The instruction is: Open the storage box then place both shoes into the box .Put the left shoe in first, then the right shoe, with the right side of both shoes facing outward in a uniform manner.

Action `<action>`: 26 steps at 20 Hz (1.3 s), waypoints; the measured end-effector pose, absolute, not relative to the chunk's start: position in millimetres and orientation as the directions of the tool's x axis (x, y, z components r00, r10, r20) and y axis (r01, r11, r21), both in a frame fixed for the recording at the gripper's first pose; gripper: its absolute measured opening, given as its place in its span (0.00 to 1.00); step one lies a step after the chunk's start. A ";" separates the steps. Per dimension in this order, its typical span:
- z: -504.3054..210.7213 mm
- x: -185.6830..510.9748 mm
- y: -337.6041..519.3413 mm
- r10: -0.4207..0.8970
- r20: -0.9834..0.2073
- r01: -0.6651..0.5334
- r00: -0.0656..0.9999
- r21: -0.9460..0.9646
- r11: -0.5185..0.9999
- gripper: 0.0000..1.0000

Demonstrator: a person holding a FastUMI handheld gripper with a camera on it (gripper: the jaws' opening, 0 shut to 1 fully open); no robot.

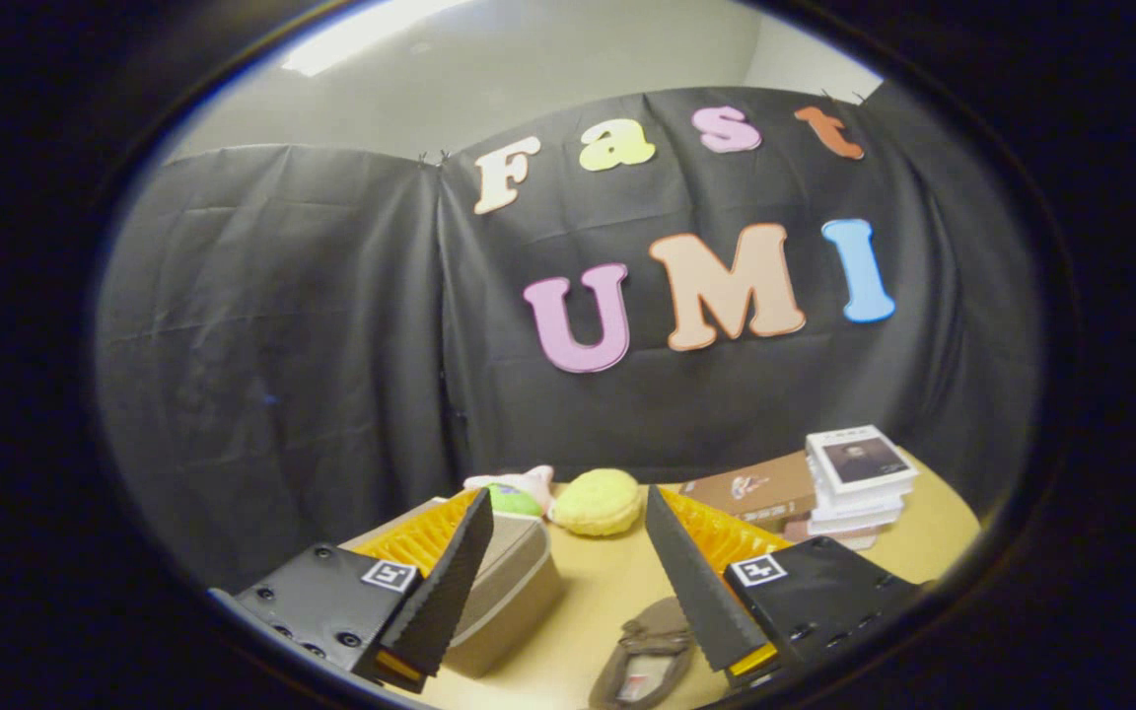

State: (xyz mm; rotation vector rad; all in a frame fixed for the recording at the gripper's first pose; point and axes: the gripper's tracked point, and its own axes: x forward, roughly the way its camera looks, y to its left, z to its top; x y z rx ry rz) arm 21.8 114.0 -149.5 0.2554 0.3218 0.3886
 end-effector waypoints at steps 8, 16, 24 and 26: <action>-229.6 7.8 159.6 0.579 -0.375 -0.268 0.724 0.622 0.736 1.00; -272.1 -13.5 203.2 0.742 -0.345 -0.085 0.574 0.877 0.474 1.00; -284.4 -21.5 223.0 0.819 -0.274 0.064 0.504 0.958 0.281 1.00; -286.4 -22.3 225.5 0.831 -0.255 0.096 0.495 0.966 0.240 0.98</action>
